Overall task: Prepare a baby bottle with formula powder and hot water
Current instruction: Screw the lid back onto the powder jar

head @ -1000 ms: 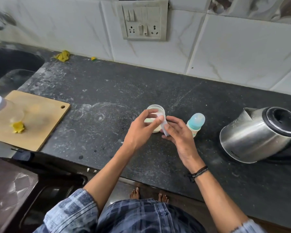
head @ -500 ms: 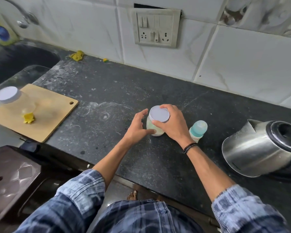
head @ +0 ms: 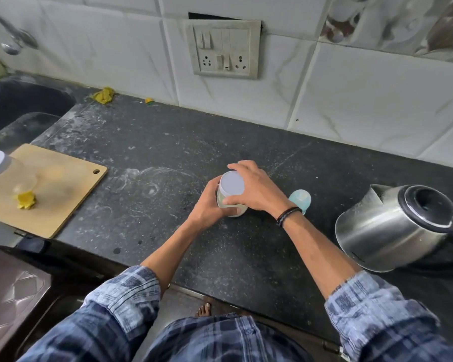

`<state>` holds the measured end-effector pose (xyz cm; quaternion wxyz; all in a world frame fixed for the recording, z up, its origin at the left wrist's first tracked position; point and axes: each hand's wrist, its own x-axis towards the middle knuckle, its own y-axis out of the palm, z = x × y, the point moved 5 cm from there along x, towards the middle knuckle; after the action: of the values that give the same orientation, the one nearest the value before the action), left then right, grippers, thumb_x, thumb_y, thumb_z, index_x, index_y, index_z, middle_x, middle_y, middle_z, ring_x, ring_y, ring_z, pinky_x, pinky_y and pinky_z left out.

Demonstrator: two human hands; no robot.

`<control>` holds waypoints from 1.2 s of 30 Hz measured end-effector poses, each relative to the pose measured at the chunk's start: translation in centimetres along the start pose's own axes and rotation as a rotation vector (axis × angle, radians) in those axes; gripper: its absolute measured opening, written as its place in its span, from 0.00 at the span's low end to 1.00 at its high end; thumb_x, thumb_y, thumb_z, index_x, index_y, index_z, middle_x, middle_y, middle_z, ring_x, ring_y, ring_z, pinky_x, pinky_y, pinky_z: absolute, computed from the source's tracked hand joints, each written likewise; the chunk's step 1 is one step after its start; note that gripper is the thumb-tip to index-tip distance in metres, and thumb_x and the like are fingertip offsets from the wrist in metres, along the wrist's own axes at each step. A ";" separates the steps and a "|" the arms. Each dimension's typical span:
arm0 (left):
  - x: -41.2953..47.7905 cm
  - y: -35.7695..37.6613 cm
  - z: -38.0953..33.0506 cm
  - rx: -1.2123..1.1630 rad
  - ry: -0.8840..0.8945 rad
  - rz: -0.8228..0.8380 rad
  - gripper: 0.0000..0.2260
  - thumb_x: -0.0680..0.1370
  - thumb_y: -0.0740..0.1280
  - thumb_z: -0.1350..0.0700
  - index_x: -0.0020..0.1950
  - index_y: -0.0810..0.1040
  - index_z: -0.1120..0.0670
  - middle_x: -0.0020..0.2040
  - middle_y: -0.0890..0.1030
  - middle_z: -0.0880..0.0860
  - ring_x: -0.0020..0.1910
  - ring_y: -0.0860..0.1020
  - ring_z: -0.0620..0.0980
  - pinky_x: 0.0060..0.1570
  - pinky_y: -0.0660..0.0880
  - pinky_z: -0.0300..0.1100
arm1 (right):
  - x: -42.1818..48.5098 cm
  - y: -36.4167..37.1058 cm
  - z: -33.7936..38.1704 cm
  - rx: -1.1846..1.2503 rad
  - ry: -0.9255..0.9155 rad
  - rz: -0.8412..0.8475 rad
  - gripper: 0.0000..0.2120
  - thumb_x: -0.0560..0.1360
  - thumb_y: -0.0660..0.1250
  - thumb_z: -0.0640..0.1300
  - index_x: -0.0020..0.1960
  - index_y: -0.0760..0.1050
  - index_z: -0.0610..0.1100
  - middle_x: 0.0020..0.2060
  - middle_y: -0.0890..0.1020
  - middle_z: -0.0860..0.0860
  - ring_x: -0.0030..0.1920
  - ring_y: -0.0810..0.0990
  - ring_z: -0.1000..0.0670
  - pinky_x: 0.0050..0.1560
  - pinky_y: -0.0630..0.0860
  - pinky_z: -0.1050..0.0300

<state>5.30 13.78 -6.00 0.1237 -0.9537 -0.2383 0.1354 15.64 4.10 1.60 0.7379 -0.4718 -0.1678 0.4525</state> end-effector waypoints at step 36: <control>0.5 -0.1 0.1 0.012 -0.009 0.018 0.41 0.65 0.81 0.57 0.73 0.67 0.42 0.63 0.79 0.46 0.62 0.79 0.48 0.64 0.77 0.55 | 0.3 -1.1 1.9 -0.341 0.127 -0.069 0.40 0.69 0.73 0.70 0.68 0.70 0.43 0.63 0.76 0.43 0.62 0.77 0.40 0.55 0.75 0.45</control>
<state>5.66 14.14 -6.20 0.1269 -0.9545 -0.2295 0.1422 15.08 5.28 3.44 0.6714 -0.6118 -0.2113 0.3610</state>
